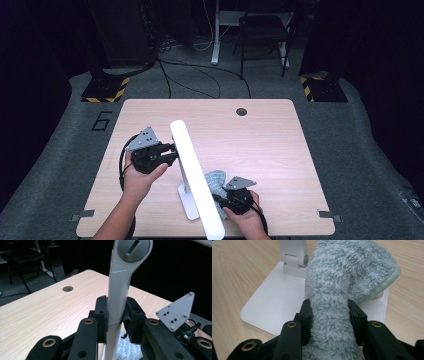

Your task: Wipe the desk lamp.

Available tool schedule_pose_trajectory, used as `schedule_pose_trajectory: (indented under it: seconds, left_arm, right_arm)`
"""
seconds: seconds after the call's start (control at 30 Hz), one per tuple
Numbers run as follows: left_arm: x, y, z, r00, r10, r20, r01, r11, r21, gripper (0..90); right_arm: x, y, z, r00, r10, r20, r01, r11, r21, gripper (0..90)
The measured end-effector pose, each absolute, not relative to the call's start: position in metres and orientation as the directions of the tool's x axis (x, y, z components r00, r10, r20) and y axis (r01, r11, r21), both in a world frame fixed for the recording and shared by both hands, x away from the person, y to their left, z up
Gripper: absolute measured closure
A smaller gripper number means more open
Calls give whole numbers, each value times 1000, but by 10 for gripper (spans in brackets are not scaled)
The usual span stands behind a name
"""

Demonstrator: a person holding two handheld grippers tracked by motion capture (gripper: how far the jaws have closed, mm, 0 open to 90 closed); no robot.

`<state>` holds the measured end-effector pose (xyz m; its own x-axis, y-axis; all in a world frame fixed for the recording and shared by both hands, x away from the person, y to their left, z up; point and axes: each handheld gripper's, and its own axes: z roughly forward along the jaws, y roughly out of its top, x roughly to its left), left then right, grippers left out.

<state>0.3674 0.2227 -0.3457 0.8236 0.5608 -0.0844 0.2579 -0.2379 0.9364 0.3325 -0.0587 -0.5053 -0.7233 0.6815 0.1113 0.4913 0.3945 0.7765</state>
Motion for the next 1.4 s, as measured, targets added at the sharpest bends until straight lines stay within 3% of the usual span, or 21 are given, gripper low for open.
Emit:
schedule_pose_trajectory:
  seconds: [0.5,0.73,0.9,1.03,1.4]
  left_arm:
    - [368,221,-345,820,564,-94,267,-232,935,740]
    - [368,221,-345,825,559,-90,266,-241,934,745]
    - [367,223,-346,831,549,-92,263,-242,934,751]
    - [366,223,-346,832,548,-87,260,-247,934,756]
    - [366,223,-347,828,555,-86,257,-237,937,757]
  right_arm:
    - [363,-53,-494,-694,713,100,491,368,790,630]
    - [368,-30,-493,-704,700,120,491,356,795,629]
    - [372,-15,-501,-714,696,81,478,400,782,629]
    - [379,-21,-502,-709,704,33,455,421,785,635]
    - [393,-46,-502,-637,771,22,486,379,788,639]
